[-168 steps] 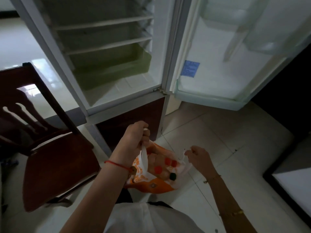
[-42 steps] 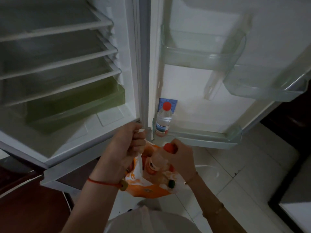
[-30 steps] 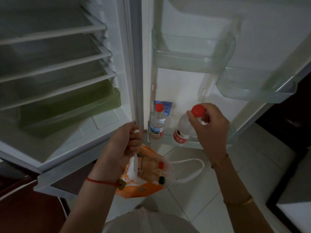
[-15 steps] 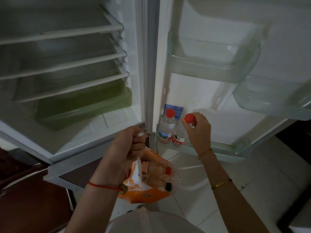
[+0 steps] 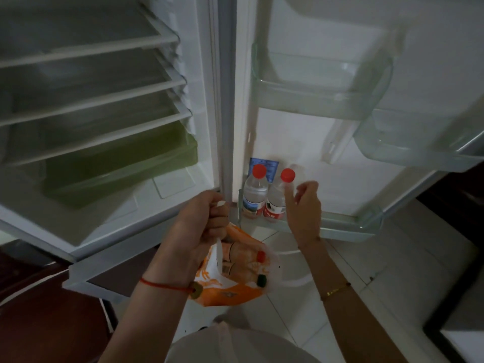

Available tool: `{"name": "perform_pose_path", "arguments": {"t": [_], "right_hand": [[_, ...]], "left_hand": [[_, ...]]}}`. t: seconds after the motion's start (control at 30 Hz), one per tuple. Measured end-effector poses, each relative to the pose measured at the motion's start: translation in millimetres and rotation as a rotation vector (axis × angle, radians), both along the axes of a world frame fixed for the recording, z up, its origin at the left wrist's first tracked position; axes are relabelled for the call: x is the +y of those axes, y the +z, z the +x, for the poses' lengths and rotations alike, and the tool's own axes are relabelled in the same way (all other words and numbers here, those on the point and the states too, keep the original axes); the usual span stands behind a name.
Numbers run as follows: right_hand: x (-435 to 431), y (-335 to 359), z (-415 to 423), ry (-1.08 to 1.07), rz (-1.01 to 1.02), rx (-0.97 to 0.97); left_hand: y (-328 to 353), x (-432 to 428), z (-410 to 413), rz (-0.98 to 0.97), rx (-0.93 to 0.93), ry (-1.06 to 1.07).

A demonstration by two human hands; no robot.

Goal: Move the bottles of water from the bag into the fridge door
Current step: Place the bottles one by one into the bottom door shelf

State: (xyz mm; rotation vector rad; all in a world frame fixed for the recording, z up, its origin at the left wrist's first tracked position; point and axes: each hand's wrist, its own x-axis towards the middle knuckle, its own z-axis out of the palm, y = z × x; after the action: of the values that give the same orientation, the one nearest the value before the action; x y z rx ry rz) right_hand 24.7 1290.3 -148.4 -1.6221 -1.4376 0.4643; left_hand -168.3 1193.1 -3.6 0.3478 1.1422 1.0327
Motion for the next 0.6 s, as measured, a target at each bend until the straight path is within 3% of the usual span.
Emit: {"name": "perform_pose_path", "arguments": {"t": [0.07,0.17,0.27,0.33,0.47,0.6], "right_hand": [[-22,-28,4,0.013,-0.109,-0.108],[-52,-71,3,0.161,-0.506,-0.328],[-68,-104,-6,0.267,-0.874,-0.347],[-73,-111,-16,0.264,-0.975,-0.207],[-74,-112,-27,0.058,-1.051,0.282],[-62,-160,-26,-0.163,-1.006,0.384]], "left_hand": [[2,0,0,-0.003,0.000,-0.002],[5,0,0,0.000,0.000,-0.006],[9,-1,-1,-0.002,0.003,-0.042],[11,-1,-3,-0.008,0.006,-0.062],[12,-3,-5,-0.004,0.004,-0.094],[11,-3,-9,0.028,0.015,-0.135]]}}
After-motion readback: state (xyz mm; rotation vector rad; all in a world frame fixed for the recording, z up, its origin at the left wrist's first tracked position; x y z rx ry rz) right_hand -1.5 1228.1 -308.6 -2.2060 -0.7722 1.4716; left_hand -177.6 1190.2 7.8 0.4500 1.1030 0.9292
